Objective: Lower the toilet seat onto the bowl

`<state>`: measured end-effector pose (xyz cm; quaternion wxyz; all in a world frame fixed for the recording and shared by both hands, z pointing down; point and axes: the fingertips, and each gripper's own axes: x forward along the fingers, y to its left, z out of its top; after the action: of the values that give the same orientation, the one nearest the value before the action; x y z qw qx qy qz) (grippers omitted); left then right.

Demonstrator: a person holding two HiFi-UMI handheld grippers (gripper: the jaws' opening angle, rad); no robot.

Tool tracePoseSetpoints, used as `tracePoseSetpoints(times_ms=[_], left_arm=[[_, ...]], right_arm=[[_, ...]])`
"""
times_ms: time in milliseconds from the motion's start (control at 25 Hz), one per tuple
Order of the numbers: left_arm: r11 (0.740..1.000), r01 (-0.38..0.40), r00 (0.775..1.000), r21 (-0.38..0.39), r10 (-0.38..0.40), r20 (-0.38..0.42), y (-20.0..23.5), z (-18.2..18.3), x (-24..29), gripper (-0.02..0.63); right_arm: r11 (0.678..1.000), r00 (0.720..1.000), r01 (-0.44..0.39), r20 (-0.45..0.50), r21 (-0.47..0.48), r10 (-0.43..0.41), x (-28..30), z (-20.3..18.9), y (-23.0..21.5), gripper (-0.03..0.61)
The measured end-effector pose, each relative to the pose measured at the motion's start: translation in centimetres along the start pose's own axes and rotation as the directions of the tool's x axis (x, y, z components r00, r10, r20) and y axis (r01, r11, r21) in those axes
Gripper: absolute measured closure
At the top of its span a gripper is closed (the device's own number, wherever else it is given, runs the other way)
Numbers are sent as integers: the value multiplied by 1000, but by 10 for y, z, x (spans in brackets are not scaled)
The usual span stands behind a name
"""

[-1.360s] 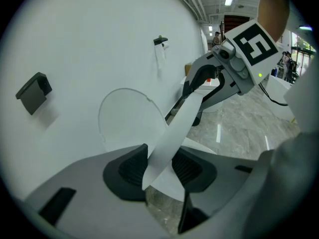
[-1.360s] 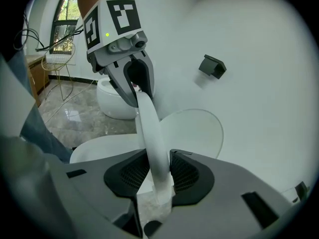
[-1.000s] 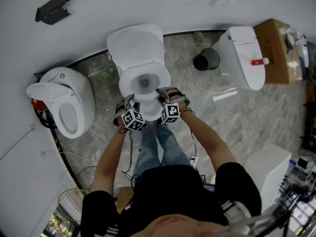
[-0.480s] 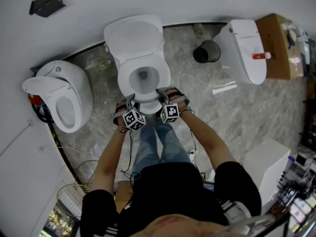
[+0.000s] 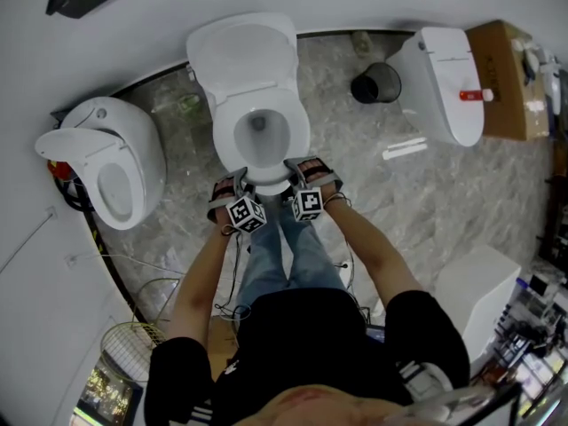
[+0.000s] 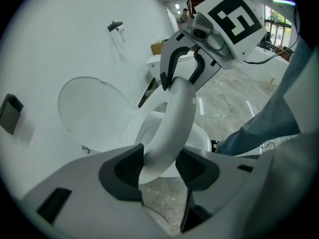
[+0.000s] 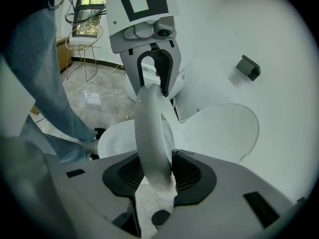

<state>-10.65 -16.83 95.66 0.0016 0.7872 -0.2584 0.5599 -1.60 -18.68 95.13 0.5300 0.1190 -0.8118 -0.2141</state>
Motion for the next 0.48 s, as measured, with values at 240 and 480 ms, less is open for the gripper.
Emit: tracePoseSetpoints(times_ms=[240, 480], left_arm=[[1000, 12, 1000, 11, -12, -8, -7, -3, 4, 411], [1000, 19, 1000, 13, -19, -13, -13, -6, 6, 407]], right_arm=[[994, 1000, 22, -16, 110, -21, -22, -7, 9, 399], [654, 996, -77, 35, 752, 77, -53, -35, 31, 396]])
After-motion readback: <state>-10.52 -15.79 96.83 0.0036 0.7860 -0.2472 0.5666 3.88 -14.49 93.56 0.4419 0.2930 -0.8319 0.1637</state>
